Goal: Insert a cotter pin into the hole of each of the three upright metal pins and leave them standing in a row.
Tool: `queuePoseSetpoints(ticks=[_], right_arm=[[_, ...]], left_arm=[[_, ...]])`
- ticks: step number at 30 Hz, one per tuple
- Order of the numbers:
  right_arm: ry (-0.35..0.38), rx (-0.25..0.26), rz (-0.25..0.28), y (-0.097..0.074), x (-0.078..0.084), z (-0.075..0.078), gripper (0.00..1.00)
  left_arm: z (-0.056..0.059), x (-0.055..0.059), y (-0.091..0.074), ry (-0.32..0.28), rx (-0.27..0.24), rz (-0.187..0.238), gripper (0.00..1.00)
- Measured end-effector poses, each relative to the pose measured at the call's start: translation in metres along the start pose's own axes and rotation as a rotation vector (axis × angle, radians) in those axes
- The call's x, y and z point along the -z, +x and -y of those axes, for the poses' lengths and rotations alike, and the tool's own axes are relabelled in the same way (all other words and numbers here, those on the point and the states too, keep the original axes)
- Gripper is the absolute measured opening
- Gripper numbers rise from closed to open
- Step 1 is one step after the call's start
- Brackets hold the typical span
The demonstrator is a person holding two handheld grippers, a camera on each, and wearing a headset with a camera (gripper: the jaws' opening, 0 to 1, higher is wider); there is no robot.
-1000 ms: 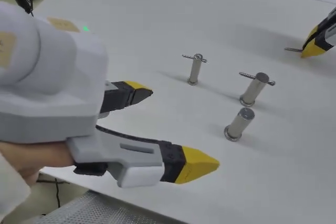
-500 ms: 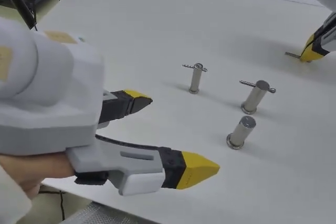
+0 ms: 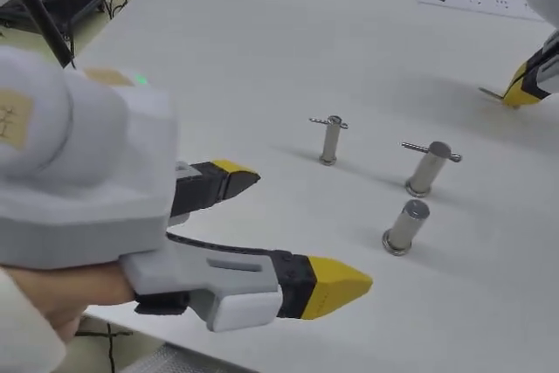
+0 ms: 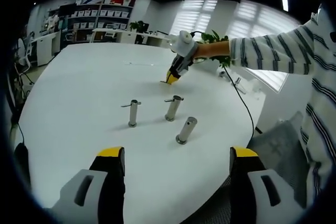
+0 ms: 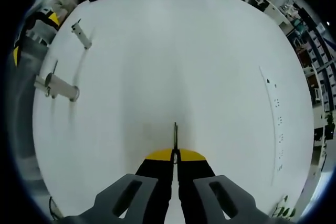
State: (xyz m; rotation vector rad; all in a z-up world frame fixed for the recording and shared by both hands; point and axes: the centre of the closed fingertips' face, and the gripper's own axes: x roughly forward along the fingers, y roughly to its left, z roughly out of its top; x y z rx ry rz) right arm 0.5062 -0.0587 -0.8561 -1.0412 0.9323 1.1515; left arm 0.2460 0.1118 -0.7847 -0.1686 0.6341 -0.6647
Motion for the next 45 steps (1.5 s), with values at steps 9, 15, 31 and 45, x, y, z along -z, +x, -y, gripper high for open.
queuePoseSetpoints(ticks=[9,15,31,45], right_arm=[[-0.045,0.117,0.172,-0.043,-0.010,-0.016,0.02],[0.008,0.155,0.229,-0.057,-0.005,-0.022,0.02],[0.019,0.258,0.352,-0.105,-0.005,-0.070,0.02],[0.034,0.318,0.448,-0.126,-0.020,-0.112,0.02]], left_arm=[[0.001,-0.019,-0.003,-0.007,-0.008,0.057,0.82],[0.008,-0.029,-0.003,0.024,0.015,0.083,0.85],[0.019,-0.038,-0.001,0.041,0.081,0.091,0.75],[0.029,-0.049,0.012,-0.003,0.174,0.097,0.64]])
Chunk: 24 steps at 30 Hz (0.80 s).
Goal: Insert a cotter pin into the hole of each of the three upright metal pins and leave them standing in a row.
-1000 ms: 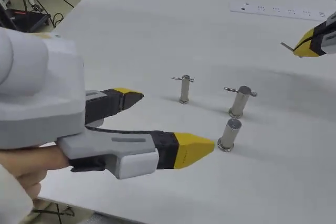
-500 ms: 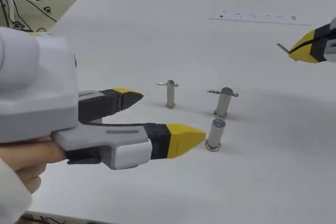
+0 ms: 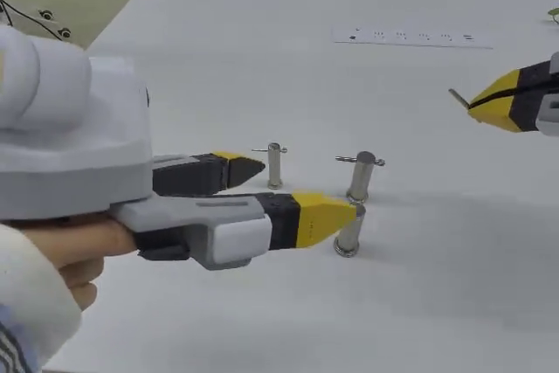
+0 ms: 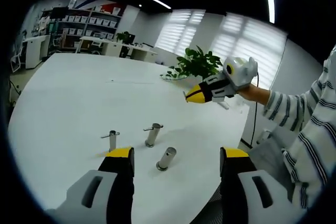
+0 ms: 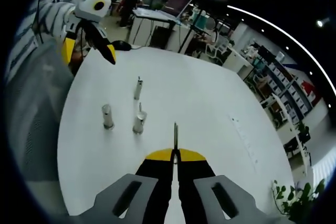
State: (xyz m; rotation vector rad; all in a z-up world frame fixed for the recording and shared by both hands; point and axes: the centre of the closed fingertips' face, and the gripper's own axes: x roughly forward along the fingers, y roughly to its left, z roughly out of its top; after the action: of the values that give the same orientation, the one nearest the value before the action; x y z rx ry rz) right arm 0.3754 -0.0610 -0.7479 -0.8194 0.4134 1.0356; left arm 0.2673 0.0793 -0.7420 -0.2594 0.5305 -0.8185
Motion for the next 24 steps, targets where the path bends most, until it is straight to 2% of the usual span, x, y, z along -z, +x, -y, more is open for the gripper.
queuePoseSetpoints(ticks=[9,12,21,24], right_arm=[[-0.046,0.031,0.033,-0.015,-0.017,-0.032,0.02],[-0.037,0.042,0.049,-0.019,-0.023,-0.040,0.02],[-0.092,0.046,0.072,-0.025,-0.041,-0.063,0.02],[-0.093,0.042,0.087,-0.024,-0.048,-0.071,0.02]], left_arm=[[0.004,-0.010,0.012,-0.026,0.047,0.010,0.59],[0.007,-0.012,0.014,-0.037,0.061,0.012,0.57],[0.018,-0.017,0.024,-0.060,0.111,0.016,0.43],[0.022,-0.020,0.029,-0.089,0.128,0.017,0.39]])
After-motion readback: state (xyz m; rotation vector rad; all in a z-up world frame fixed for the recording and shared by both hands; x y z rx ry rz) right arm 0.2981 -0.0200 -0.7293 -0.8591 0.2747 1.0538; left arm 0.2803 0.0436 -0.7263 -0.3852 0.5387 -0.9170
